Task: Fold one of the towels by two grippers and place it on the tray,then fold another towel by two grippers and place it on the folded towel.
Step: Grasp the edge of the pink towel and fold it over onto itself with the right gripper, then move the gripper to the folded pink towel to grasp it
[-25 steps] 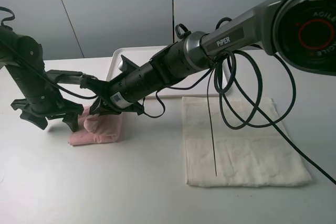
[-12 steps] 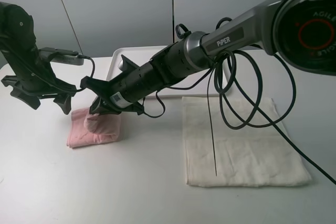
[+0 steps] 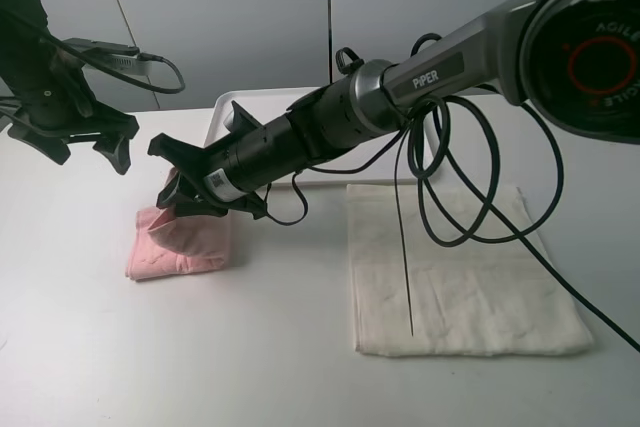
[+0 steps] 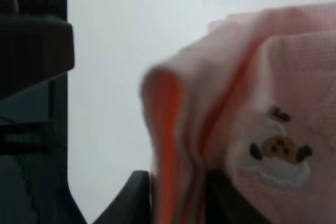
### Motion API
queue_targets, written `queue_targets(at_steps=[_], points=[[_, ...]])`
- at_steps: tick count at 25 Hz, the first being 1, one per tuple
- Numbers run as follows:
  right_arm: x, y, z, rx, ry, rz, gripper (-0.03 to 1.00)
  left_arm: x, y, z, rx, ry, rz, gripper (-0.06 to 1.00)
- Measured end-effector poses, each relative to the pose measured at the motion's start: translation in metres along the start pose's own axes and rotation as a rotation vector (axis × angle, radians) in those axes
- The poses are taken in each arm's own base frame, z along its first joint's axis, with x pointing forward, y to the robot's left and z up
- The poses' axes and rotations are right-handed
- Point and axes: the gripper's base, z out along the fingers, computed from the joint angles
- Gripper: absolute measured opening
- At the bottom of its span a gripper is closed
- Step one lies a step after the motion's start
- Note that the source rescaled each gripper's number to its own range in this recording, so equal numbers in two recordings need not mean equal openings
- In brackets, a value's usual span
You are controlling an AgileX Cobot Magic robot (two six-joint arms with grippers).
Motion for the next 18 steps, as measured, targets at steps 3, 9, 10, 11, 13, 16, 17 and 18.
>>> queue_targets(at_steps=[3,9,10,11,13,16,17,18], points=[[0.004,0.007,0.003,-0.052,0.004,-0.016,0.40,0.000,0.000,0.000,0.000,0.002,0.000,0.99],[0.008,0.010,0.004,-0.082,0.028,-0.070,0.41,0.000,0.000,0.000,0.000,0.002,0.004,0.99],[0.005,0.008,0.002,-0.076,0.028,-0.076,0.41,0.000,0.000,0.000,0.000,0.002,0.004,0.99],[0.002,0.006,-0.001,-0.073,0.025,-0.079,0.41,0.000,0.000,0.000,0.000,0.002,0.004,0.99],[-0.005,0.001,-0.006,-0.060,0.018,-0.081,0.43,0.000,0.000,0.000,0.000,0.002,0.004,0.99],[-0.015,-0.010,-0.016,-0.015,0.019,-0.078,0.51,0.000,0.000,0.000,0.000,0.002,0.004,0.99],[-0.017,-0.015,-0.019,0.010,0.025,-0.083,0.54,0.000,0.000,0.000,0.000,0.002,0.004,0.99],[-0.018,-0.019,-0.020,0.041,0.031,-0.093,0.56,0.000,0.000,0.000,0.000,0.002,0.004,0.99]])
